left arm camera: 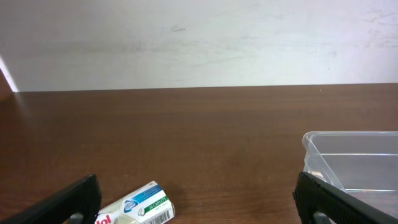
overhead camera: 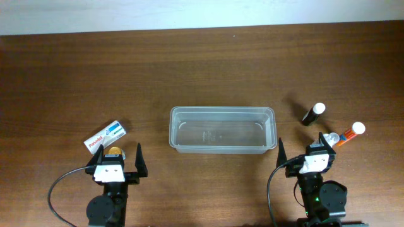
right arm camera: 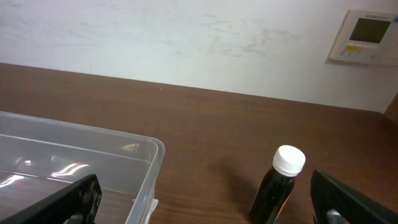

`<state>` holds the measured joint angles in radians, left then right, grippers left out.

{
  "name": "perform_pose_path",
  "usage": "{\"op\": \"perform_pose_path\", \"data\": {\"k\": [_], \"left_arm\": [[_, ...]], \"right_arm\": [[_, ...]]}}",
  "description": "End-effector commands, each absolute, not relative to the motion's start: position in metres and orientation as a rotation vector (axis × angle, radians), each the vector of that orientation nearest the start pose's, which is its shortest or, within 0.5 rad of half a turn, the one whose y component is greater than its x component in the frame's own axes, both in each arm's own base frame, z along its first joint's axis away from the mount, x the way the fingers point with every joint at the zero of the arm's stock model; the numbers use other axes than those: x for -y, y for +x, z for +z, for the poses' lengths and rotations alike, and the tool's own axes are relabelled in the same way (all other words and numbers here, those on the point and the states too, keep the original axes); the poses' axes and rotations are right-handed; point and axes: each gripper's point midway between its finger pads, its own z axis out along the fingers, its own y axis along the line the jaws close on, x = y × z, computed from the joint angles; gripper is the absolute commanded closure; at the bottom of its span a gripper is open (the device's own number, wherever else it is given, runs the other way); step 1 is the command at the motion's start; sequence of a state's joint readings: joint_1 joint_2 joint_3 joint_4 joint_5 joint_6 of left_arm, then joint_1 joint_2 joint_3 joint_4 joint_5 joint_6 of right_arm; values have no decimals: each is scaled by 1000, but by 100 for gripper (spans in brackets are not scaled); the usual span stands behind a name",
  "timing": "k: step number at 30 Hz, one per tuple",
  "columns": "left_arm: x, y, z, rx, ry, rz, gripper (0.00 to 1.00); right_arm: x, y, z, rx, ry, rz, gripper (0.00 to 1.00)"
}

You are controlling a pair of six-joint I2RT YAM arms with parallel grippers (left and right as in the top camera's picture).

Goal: Pack container

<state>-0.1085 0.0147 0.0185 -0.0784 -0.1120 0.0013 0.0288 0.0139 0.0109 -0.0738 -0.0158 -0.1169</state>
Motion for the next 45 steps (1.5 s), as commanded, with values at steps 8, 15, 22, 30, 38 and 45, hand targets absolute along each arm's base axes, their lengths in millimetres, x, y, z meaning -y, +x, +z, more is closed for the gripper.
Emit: {"op": "perform_pose_path", "data": {"k": [8,15,22,30,38,45], "left_arm": [[8,246,159,-1641,23,20,1],[8,246,160,-1638,24,17,1],[9,246,159,-1640,28,14,1],[18,241,185,-1624,15,-81,1],[17,236,239,-1735,10,-80,1],[19,251,254,-1992,20,-61,1]], "right_arm": [[-12,246,156,-1641,-145,-53,2],[-11,246,156,-1641,-139,-59,2],[-13,246,156,-1650,-23,69,2],[-5,240,175,-1669,45,63,2],[3,228,230,-1800,77,19,2],[2,245,255,-2071,75,0,2]]}}
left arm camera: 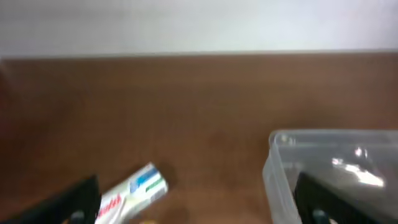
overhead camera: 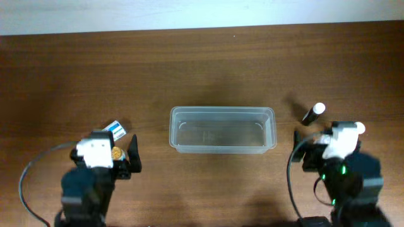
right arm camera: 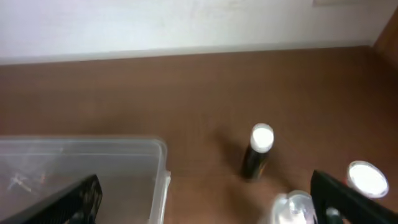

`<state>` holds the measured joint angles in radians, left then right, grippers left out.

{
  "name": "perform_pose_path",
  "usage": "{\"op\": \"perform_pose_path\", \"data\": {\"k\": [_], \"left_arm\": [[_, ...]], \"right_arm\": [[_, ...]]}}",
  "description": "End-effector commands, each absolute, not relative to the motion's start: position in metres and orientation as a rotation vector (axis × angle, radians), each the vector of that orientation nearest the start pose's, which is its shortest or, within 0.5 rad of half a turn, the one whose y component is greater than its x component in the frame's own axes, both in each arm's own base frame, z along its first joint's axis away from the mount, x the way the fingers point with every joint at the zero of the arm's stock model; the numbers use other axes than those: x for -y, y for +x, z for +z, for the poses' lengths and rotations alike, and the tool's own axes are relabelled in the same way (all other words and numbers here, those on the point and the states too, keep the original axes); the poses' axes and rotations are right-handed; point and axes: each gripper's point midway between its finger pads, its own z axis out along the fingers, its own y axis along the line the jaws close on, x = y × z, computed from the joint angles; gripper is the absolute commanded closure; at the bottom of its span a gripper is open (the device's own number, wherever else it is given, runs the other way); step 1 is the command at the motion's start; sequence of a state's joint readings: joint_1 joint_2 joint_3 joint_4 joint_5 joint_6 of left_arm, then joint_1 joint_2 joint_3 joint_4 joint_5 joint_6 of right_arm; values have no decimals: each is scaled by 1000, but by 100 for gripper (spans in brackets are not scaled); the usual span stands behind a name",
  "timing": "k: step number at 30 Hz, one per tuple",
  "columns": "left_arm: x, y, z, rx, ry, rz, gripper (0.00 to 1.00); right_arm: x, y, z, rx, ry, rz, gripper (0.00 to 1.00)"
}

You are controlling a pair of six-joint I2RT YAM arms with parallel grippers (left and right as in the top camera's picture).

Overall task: Pack container
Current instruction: 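Move the right gripper to the dark white-capped bottle and grasp it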

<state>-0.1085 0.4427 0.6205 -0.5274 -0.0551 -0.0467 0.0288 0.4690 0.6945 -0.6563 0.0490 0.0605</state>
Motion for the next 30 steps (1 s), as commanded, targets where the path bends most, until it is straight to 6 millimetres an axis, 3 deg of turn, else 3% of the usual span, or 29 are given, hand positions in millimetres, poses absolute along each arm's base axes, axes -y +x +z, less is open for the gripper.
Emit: {"op": "perform_pose_path", "data": {"k": [1,9,13,15,21,24,27,30], "left_arm": [[19,254,253,-2074,23,-55,1],[31,265,239,-2379,66,-99,1],[32,272,226,-2456,68,-98,1],[32,276,218,-2485,68,-96,1],[33,281,204,-2540,68,-92,1],[33,282,201,-2551,68,-91,1],[33,282,200,-2554,68,-90,1],[33,282,200,-2554,68,-90,1]], "right_arm": [[1,253,257,-2158,74,-6,2],[16,296,262,-2489,146,-22,2],[41,320,264,-2567,234,-57,2],[55,330,255,-2609,286,-66,2],[77,345,198,-2778,404,-4,2],[81,350,170,-2858,426,5,2],[82,355,130,-2969,446,21,2],[83,359,110,-3012,453,27,2]]}}
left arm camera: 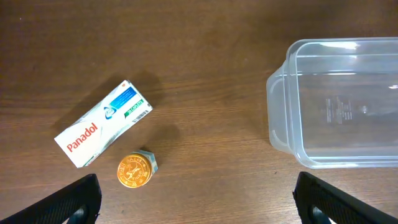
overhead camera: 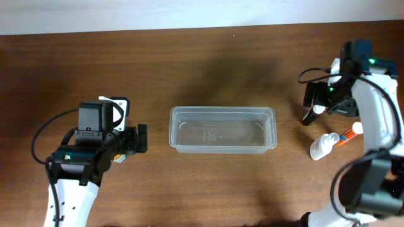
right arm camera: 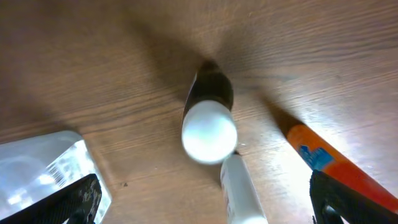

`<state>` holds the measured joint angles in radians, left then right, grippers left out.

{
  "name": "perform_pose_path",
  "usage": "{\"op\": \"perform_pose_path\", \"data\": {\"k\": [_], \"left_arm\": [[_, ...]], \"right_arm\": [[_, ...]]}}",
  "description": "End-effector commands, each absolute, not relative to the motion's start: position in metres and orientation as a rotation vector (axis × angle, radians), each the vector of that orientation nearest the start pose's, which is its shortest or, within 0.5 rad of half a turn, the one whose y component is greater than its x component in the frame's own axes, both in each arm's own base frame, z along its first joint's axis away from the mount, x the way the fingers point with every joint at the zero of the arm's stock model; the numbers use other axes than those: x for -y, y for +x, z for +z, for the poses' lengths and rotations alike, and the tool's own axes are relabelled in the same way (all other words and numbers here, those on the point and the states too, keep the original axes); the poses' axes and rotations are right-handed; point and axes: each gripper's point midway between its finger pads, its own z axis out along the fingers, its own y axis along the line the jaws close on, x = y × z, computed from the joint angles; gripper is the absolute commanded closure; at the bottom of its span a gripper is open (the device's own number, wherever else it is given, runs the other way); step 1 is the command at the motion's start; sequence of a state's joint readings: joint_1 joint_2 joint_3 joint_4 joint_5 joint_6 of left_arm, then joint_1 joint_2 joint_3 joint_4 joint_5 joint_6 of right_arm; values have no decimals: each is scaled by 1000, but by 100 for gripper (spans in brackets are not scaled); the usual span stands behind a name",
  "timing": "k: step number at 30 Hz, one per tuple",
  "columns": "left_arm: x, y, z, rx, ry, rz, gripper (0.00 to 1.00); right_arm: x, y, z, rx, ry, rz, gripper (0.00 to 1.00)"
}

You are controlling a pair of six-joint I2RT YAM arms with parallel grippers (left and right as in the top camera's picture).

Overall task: Pack container
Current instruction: 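Move the right gripper to the dark white-capped bottle and grasp it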

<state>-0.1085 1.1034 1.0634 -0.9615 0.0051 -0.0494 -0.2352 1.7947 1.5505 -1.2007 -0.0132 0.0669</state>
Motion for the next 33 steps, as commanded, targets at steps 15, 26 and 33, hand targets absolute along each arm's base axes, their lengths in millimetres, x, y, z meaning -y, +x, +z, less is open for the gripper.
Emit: {"op": "perform_pose_path", "data": {"k": [15,26,33], "left_arm": [[33,282,200,-2555,68,-90,1],[33,282,200,-2555,68,-90,1],[33,282,200,-2557,68,-90,1]], "right_arm": [[90,373,90,-3005,460,8,50],[89,370,87,-3022,463,10,53],[93,366,86,-3036,485,-29,57]]}}
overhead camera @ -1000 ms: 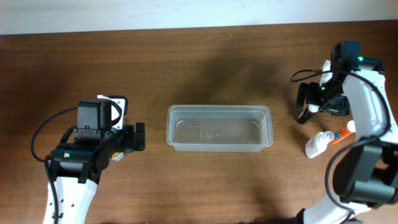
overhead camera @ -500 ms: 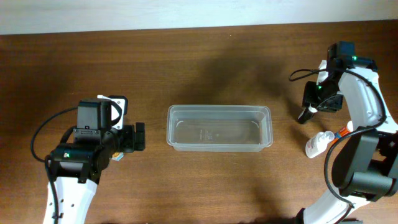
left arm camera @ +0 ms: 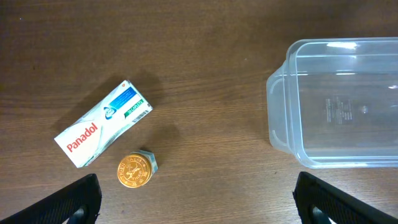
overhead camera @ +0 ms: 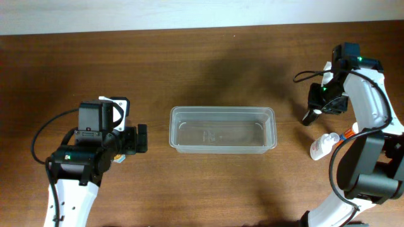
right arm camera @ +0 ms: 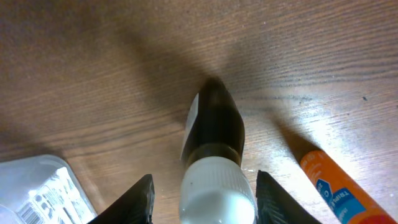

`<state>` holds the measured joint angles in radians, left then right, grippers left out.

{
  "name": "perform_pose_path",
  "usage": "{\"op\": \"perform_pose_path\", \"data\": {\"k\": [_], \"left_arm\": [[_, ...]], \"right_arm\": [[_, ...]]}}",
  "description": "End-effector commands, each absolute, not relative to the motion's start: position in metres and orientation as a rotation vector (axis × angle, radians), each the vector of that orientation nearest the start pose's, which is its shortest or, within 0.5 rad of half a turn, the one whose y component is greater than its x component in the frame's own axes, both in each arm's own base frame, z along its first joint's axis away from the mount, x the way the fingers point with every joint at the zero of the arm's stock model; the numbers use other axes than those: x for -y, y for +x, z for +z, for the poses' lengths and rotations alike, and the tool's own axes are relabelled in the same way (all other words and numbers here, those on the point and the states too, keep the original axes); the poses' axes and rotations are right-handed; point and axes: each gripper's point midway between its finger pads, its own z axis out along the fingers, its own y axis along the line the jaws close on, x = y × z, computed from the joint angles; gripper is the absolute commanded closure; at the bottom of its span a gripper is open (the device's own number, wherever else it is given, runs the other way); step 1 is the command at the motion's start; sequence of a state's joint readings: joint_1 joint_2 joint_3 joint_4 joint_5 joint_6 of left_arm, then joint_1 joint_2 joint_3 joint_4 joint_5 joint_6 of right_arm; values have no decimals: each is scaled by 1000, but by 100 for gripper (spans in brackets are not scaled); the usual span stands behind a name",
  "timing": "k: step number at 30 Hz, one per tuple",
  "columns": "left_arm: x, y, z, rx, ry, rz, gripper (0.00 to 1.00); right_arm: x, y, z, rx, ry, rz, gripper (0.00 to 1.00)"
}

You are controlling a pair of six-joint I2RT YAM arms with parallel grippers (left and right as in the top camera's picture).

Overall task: Pack container
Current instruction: 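Move the right gripper to the dark white-capped bottle and grasp it, then carry the dark bottle with the right gripper into the container and release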

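The clear plastic container (overhead camera: 222, 129) lies in the middle of the table. Left of it are a Panadol box (left arm camera: 102, 123) and a small gold-lidded jar (left arm camera: 137, 170); my left gripper (left arm camera: 198, 208) hovers open above them, holding nothing. At the right, a dark bottle with a white cap (right arm camera: 214, 155) stands upright. My right gripper (right arm camera: 204, 199) has come down over it, one finger either side of the cap, with a gap still showing on the left side. In the overhead view the right gripper (overhead camera: 311, 115) largely hides the bottle.
A white squeeze bottle (overhead camera: 320, 146) and an orange tube (right arm camera: 333, 183) lie just in front of the dark bottle, close to my right gripper. The left arm's cable loops near the front left. The white wall edge runs along the back of the table.
My right gripper has dropped closer to the dark bottle, and its fingers have narrowed from wide apart to either side of the cap. The left arm and its objects are unchanged.
Both arms sat low at the table's front edge, grippers open. Then both were raised. Later the left hovered over the Panadol box and jar, while the right had reached to the back right above the dark bottle. Now the right straddles its cap.
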<state>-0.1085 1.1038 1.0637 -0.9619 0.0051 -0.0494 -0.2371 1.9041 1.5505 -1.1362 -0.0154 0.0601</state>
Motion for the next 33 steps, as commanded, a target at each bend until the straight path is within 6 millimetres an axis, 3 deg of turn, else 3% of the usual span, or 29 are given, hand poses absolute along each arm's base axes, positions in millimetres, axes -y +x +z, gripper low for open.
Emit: {"op": "perform_pose_path", "data": {"k": [1,11,19,24,28,33], "left_arm": [[33,281,200,-2558,68,-90,1],[33,280,199,-2566,69,-89,1],[33,280,199,-2566,69,-89,1],[33,280,199,-2566,69,-89,1],[33,280,199,-2566,68,-89,1],[33,280,199,-2566,69,-89,1]], "right_arm": [[93,366,86,-3036,485,-29,57],[93,365,86,-3033,509,-28,74],[93,365,86,-3034,508,-26,79],[93,367,88,-3029,507,-25,86],[89,371,104,-3016,488,-9,86],[75,376,147,-2957,428,15,87]]}}
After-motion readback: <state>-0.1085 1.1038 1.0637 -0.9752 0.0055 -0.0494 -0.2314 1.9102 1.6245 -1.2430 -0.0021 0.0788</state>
